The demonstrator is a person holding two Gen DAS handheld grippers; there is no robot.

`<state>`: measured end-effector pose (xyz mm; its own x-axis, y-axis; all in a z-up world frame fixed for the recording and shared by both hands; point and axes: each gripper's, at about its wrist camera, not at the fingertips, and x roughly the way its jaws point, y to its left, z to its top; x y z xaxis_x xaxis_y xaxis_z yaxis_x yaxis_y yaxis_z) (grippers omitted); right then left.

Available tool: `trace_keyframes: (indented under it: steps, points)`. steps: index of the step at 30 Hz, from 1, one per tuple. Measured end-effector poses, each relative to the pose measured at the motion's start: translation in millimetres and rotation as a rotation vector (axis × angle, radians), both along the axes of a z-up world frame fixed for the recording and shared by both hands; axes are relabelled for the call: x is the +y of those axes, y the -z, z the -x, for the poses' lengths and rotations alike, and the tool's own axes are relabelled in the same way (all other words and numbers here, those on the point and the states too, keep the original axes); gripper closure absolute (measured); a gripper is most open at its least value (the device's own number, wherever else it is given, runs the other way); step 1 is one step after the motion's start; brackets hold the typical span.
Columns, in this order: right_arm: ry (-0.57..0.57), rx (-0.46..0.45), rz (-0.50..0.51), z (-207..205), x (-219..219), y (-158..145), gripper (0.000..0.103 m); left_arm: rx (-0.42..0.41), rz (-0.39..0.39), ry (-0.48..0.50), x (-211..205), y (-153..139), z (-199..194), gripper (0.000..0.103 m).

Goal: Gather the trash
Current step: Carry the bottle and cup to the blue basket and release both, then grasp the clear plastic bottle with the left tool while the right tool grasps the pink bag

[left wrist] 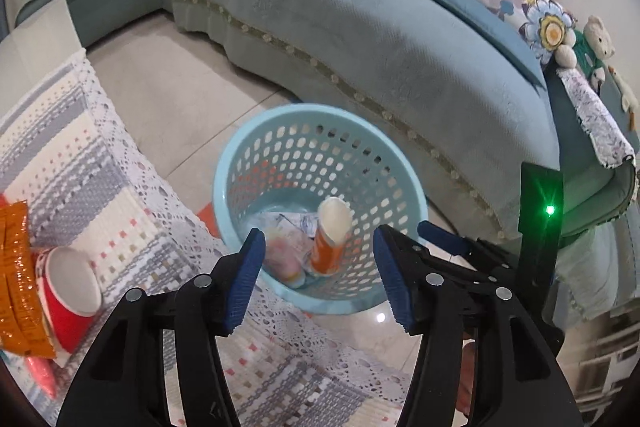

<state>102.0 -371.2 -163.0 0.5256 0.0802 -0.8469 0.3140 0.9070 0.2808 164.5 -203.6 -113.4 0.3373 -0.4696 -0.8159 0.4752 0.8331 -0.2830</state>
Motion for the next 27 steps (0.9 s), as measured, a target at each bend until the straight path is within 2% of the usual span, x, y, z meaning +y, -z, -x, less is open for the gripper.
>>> trace_keyframes:
  steps: [3,9,14,17,21,24,27]
  points:
    - [-0.01,-0.019,-0.001,1.2,1.9,-5.3,0.048,-0.009,0.014,-0.001,4.0,-5.6,2.8,0.049]
    - [-0.051,-0.046,0.02,4.6,14.5,-20.9,0.056,-0.025,0.03,-0.006,14.3,-17.2,8.8,0.05]
    - [-0.108,-0.146,0.055,13.8,34.5,-60.4,0.056,-0.082,0.071,-0.022,39.4,-49.8,22.4,0.05]
    - [-0.153,-0.217,0.072,20.9,52.5,-86.7,0.056,-0.155,0.096,-0.045,67.4,-79.5,40.2,0.05]
    - [-0.24,-0.316,0.074,31.0,88.7,-119.4,0.056,-0.256,0.116,-0.123,121.6,-114.5,68.8,0.048]
    - [-0.305,-0.358,0.086,36.2,120.5,-134.5,0.056,-0.313,0.107,-0.216,174.0,-126.0,91.4,0.048]
    - [-0.379,-0.372,0.101,38.7,155.1,-141.7,0.056,-0.33,0.091,-0.326,230.6,-125.7,106.7,0.046]
